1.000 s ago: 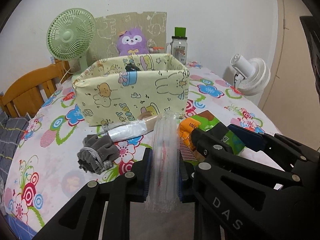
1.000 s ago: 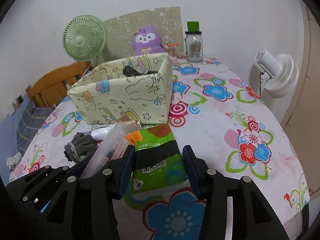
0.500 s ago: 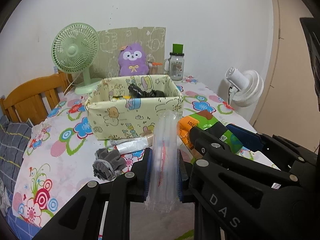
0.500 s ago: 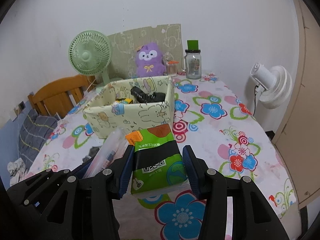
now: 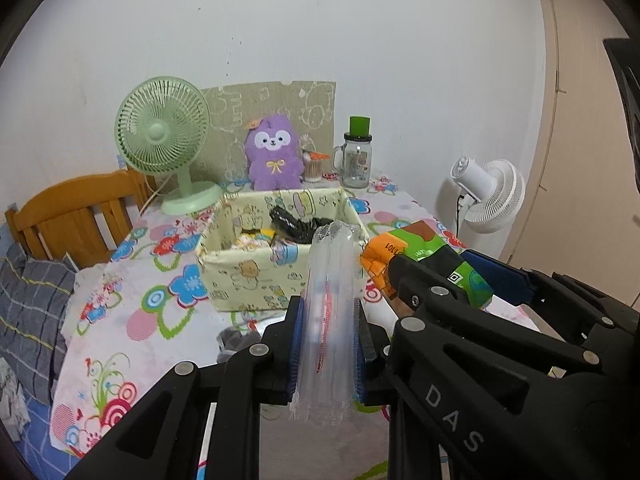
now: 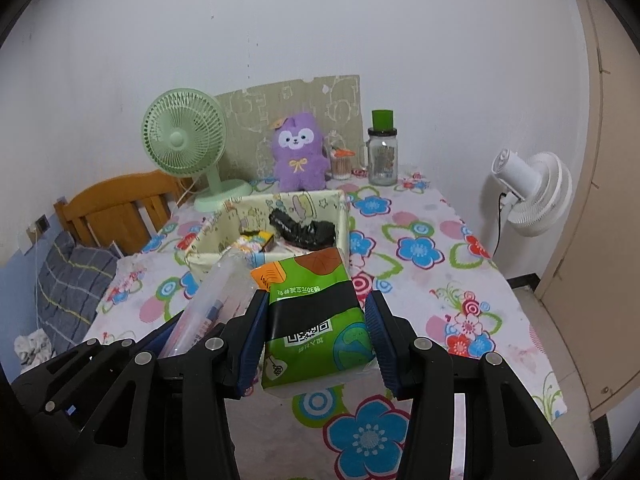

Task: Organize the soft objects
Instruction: 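Carry the straw bag and tissue pack into the box and open both tools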

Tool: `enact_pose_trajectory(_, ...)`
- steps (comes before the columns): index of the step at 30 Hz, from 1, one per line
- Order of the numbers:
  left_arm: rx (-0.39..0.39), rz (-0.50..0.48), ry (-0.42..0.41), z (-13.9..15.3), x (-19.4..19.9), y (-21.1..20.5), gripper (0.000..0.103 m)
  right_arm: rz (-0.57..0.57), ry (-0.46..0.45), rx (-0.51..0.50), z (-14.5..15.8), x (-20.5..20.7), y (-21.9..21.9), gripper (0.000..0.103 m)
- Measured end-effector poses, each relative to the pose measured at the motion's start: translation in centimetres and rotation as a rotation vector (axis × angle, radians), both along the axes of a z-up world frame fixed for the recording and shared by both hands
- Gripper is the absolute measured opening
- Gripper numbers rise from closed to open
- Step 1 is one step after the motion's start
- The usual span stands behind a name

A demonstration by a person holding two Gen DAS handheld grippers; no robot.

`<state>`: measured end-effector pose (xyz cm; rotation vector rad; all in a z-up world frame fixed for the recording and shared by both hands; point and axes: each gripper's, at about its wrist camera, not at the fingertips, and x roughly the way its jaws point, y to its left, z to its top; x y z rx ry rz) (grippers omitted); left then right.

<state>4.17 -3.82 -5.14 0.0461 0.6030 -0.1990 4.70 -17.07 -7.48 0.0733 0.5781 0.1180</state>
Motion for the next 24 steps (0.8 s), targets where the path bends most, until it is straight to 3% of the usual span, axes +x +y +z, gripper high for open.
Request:
enact_pose_trajectory(3,0.008,0.000,0.013,0.6,0.2,0.2,0.020,-0.006,-0.005,-0.026,0.7,-0.1,0.3,0.053)
enact_pose_trajectory(14,0.021,-0.006,-0.066,3.9,0.6,0.1,0.020,0.012,-0.059,-0.008,3.9,0.5,0.5,0.053)
enact_pose_trajectory(24,0.019,0.002,-0.078,4.9,3.5,1.0,0.020,0.026,-0.074,-0.006,5.0,3.4,1.5,0.053)
